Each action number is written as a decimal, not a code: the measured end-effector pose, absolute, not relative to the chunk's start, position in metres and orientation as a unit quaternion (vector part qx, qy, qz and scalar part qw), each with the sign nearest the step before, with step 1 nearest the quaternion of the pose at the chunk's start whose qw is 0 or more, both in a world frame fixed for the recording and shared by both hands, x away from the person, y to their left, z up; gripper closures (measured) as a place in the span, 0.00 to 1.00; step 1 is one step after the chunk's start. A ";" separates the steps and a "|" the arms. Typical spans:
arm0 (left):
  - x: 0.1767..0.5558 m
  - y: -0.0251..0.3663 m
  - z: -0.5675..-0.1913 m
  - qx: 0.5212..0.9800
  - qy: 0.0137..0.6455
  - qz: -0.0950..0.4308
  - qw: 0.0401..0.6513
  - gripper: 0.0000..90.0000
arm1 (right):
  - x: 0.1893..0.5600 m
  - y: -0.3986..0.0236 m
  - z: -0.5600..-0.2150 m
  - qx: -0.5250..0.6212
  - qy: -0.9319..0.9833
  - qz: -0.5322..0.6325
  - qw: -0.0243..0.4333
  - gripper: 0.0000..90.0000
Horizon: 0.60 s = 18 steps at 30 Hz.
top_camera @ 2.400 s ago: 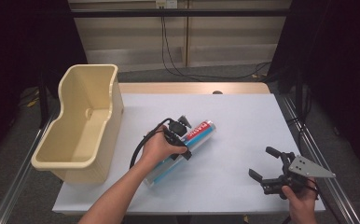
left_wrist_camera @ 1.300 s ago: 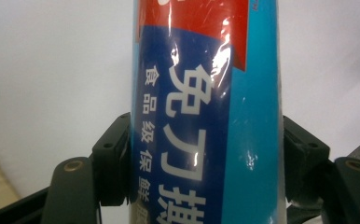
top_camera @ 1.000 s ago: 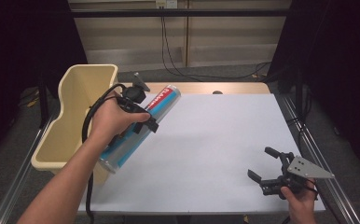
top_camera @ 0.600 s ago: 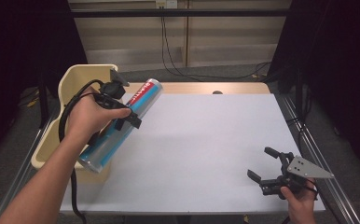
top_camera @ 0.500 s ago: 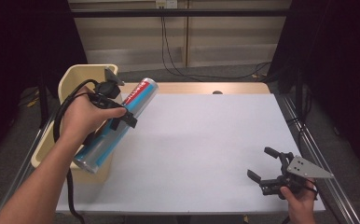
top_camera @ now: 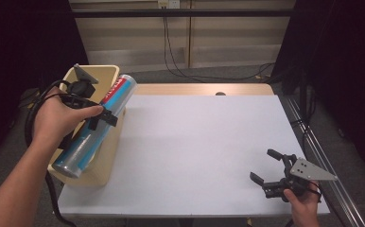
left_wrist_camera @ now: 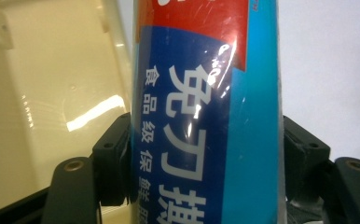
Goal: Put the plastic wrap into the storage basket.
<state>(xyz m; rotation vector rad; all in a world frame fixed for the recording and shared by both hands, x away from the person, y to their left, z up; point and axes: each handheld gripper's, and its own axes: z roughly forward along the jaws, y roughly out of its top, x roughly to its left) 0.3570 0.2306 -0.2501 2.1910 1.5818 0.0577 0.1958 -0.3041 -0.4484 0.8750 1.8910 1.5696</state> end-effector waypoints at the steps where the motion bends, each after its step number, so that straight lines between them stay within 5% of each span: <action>1: 0.357 0.234 -0.249 0.789 0.574 0.023 0.217 0.36 | 0.196 -0.304 -0.448 0.323 0.699 0.581 0.263 0.00; 18: 0.355 0.278 -0.256 0.752 0.628 0.044 0.199 0.36 | 0.197 -0.301 -0.449 0.317 0.704 0.580 0.260 0.00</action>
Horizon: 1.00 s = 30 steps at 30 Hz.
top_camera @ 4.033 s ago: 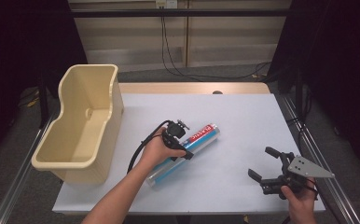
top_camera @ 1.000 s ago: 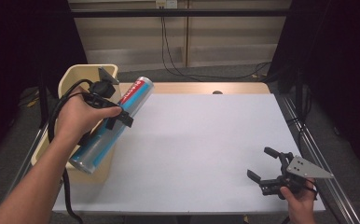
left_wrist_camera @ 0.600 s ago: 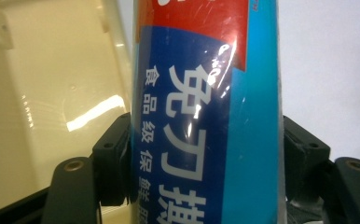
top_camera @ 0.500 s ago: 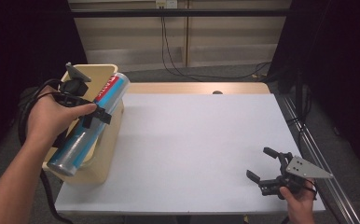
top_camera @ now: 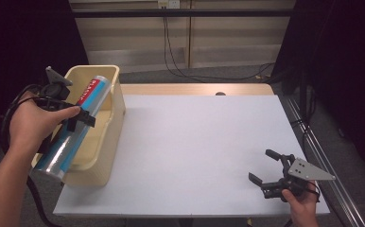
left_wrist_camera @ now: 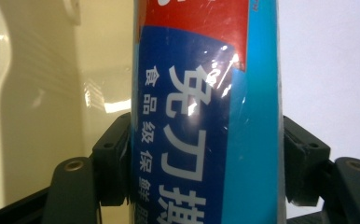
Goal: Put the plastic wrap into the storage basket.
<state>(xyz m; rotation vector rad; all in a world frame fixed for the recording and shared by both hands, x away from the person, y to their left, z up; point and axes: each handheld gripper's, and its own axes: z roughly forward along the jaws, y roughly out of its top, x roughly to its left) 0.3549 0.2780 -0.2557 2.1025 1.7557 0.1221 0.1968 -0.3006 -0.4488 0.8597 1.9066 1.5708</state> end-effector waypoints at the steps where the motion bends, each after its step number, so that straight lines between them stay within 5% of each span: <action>1: 0.355 0.280 -0.257 0.752 0.628 0.045 0.196 0.36 | 0.197 -0.301 -0.449 0.318 0.704 0.580 0.260 0.00; 30: 0.365 0.281 -0.290 0.739 0.652 0.029 0.167 0.36 | 0.196 -0.299 -0.449 0.315 0.705 0.580 0.258 0.00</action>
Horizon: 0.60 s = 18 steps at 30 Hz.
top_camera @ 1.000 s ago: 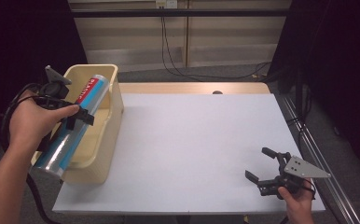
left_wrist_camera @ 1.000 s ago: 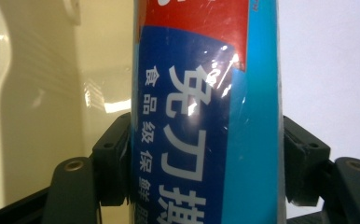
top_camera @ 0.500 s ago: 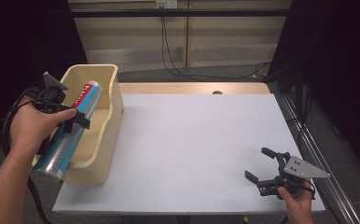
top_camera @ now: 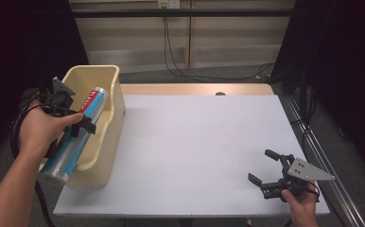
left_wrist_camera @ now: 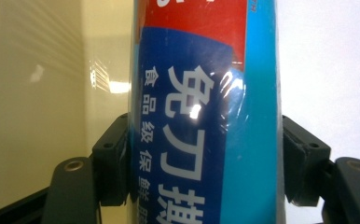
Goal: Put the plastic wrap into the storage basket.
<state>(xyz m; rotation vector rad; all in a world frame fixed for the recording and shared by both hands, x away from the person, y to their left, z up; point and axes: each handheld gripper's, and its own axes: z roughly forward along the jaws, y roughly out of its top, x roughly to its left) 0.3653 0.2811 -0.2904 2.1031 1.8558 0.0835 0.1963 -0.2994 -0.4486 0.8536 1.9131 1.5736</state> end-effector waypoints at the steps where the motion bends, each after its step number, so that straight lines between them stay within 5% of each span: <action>1: 0.366 0.281 -0.291 0.741 0.651 0.026 0.163 0.36 | 0.196 -0.299 -0.449 0.315 0.706 0.580 0.258 0.00; 18: 0.368 0.279 -0.298 0.746 0.649 0.011 0.148 0.35 | 0.197 -0.299 -0.449 0.314 0.707 0.580 0.256 0.00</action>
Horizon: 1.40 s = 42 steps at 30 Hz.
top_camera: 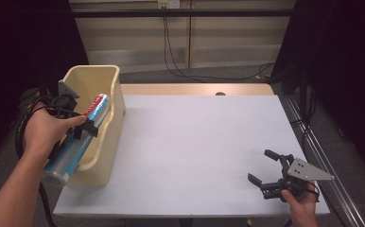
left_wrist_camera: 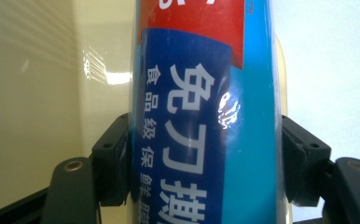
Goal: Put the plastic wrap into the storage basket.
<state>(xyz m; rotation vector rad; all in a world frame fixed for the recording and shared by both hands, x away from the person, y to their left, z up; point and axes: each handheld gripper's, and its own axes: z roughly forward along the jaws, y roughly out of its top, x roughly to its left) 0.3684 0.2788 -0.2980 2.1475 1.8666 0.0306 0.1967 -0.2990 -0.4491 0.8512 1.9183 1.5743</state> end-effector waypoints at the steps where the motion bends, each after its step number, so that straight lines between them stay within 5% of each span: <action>1: 0.369 0.278 -0.298 0.747 0.649 0.013 0.147 0.35 | 0.197 -0.299 -0.449 0.314 0.707 0.580 0.256 0.00; 9: 0.371 0.277 -0.296 0.751 0.645 0.013 0.143 0.34 | 0.197 -0.299 -0.449 0.313 0.707 0.580 0.255 0.00; 13: 0.369 0.279 -0.270 0.743 0.638 0.045 0.200 0.36 | 0.197 -0.299 -0.449 0.313 0.707 0.580 0.256 0.00; 42: 0.360 0.221 -0.237 0.774 0.583 0.020 0.245 0.24 | 0.193 -0.301 -0.447 0.311 0.706 0.580 0.261 0.00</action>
